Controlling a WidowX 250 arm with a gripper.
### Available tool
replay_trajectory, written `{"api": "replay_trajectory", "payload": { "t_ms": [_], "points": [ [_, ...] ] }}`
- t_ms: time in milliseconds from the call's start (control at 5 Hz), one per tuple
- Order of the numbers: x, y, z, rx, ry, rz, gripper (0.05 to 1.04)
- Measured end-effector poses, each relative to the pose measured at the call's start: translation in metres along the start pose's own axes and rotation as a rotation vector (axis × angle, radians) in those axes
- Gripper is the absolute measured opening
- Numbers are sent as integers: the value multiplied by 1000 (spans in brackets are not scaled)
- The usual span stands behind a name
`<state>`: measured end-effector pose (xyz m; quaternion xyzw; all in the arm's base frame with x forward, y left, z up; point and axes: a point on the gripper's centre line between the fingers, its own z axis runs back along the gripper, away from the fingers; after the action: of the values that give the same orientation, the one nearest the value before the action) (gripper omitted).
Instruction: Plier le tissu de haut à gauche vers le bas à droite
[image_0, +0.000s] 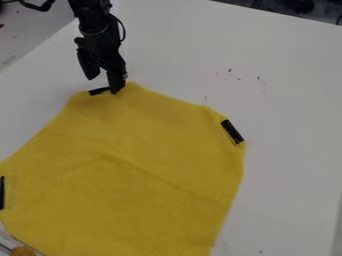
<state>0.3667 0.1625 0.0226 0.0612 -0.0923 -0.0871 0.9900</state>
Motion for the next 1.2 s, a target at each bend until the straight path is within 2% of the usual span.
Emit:
{"api": "replay_trajectory", "payload": {
  "t_ms": [200,400,800,1000,1200],
  "points": [
    [2,1,0,-5,-9,-6,1001],
    [-1,3,-9,-19,8,-5,955],
    [2,2,-13,-37,-1,-5,377],
    [4,0,-13,-50,-11,-4,178],
    [4,2,-12,-43,-7,-7,80]
  ]
}}
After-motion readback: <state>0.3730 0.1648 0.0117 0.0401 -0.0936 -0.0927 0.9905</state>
